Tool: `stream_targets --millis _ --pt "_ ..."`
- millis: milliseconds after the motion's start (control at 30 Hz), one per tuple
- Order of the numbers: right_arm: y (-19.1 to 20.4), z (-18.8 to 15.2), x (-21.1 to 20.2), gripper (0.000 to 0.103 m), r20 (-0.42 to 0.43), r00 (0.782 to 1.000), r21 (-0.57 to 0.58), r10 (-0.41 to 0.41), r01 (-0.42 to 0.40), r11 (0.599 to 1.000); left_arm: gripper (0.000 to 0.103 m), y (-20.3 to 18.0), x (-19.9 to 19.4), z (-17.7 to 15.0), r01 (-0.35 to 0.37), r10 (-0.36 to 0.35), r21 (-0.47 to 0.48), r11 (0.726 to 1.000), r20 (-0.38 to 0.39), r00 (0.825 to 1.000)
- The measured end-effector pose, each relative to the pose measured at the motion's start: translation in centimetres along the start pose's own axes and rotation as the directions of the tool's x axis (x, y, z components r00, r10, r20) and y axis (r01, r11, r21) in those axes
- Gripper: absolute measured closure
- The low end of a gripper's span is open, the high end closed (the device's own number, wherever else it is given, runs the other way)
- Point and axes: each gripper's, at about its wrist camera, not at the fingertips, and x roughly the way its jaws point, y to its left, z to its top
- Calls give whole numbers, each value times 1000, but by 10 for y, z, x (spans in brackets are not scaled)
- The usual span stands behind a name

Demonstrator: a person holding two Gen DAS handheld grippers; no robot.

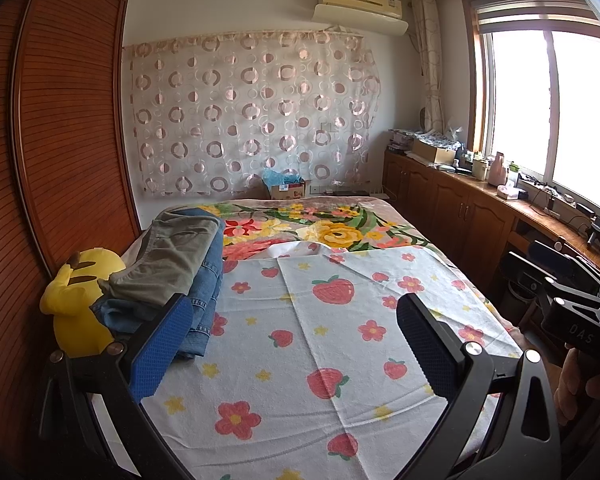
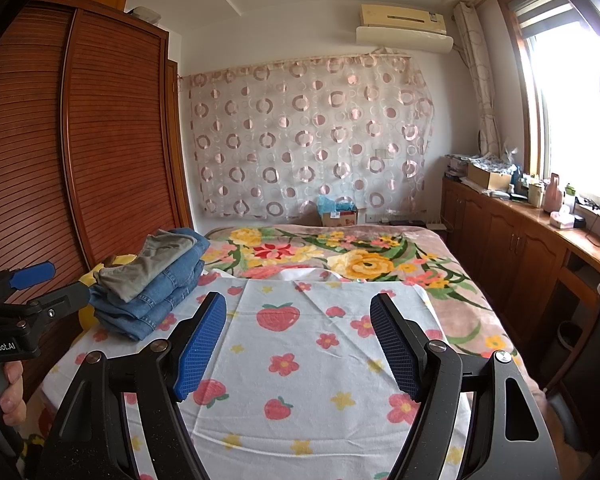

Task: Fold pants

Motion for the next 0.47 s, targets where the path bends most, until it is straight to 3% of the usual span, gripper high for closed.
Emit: stream_targets --millis 467 --pt "2 -2 -3 27 0 1000 4 -1 1 1000 1 -1 1 -1 -2 2 1 1000 0 1000"
